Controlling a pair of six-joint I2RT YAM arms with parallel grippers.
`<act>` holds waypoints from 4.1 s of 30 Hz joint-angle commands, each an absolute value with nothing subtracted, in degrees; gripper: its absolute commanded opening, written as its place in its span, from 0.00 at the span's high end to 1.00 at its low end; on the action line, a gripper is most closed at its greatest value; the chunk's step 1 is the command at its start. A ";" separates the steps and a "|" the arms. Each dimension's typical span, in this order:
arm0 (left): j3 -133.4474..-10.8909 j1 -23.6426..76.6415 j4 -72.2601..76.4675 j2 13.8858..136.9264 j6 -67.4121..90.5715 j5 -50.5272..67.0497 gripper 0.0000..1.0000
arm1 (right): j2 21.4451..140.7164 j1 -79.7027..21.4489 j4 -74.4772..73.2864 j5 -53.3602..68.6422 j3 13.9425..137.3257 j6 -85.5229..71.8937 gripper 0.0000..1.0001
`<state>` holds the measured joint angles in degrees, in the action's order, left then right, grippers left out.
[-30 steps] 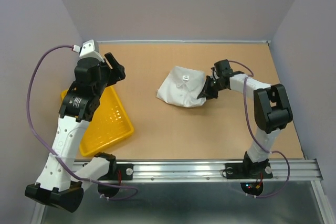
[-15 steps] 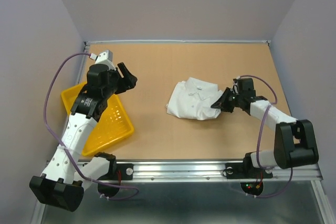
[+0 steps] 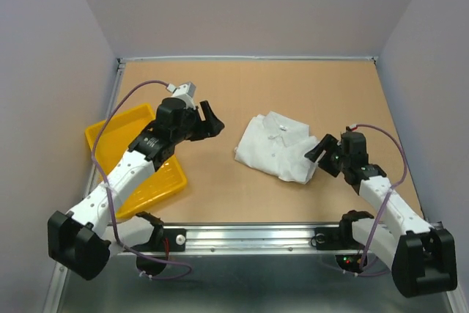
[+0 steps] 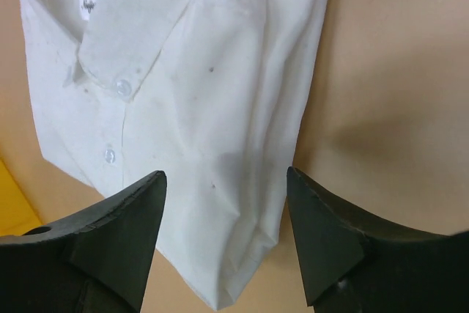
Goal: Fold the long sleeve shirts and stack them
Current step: Fold the shirt
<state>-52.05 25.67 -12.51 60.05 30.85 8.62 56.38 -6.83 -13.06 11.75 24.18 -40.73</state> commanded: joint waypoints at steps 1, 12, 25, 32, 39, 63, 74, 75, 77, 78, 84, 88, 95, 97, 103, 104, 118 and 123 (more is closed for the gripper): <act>-50.45 30.66 -5.38 65.03 31.46 6.94 0.20 | 50.28 -6.94 -20.71 -3.29 28.98 -39.65 0.28; -54.84 35.85 -0.35 85.49 29.36 6.07 0.23 | 57.12 -6.94 -21.19 -2.02 41.13 -36.03 0.40; -58.36 39.11 2.72 96.93 28.56 6.07 0.33 | 70.57 -6.94 -8.45 -2.73 39.03 -38.41 0.44; -55.11 39.55 4.30 98.79 29.71 6.24 0.37 | 73.74 -6.94 -4.40 -3.69 35.78 -38.24 0.48; -53.26 40.34 5.19 98.44 30.93 6.24 0.41 | 76.02 -6.68 -0.88 -2.55 33.05 -37.70 0.64; -48.96 41.57 5.80 94.75 34.63 4.75 0.64 | 73.99 -2.90 -0.53 -4.75 23.11 -44.22 0.99; -35.70 41.57 6.68 84.56 43.68 0.44 0.79 | 90.78 -3.25 4.48 12.91 39.36 -32.52 0.91; -34.81 41.49 6.77 83.42 44.29 -1.21 0.78 | 91.23 -3.25 4.48 14.05 40.68 -32.08 0.87; -32.97 41.57 6.59 79.29 45.70 -2.02 0.68 | 90.97 -3.51 4.31 17.22 43.85 -31.38 0.72; -32.79 41.49 6.33 77.62 45.96 -2.46 0.62 | 90.18 -3.43 4.05 17.92 44.47 -31.38 0.66; -39.09 41.40 0.27 71.01 43.17 -8.77 0.19 | 79.48 -3.69 0.18 19.07 45.36 -31.29 0.41; -45.86 40.61 -1.32 77.59 39.64 -10.28 0.15 | 73.05 -4.22 -5.53 20.30 42.72 -32.16 0.41; -55.89 40.34 -2.55 91.83 36.12 -8.79 0.19 | 64.25 -4.48 -7.65 20.56 32.97 -35.51 0.42; -57.04 40.43 -2.37 94.81 36.12 -8.35 0.20 | 63.20 -4.48 -7.82 21.00 31.38 -35.77 0.42; -58.62 40.43 -1.58 99.22 36.39 -6.42 0.34 | 59.33 -4.92 -7.82 22.50 27.51 -36.91 0.43; -58.62 40.43 -1.50 99.49 36.47 -6.33 0.41 | 58.98 -4.92 -7.82 23.20 27.25 -37.26 0.43; -53.88 40.43 3.07 98.53 40.16 -2.47 0.94 | 56.69 -6.15 -7.74 26.27 26.89 -39.64 0.62; -51.42 40.34 6.24 97.38 42.89 -0.79 0.94 | 58.09 -6.50 -5.98 25.58 24.79 -40.52 0.62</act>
<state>-53.28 40.38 4.10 99.77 40.75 -2.81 57.14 -6.00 -8.91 24.71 26.28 -39.48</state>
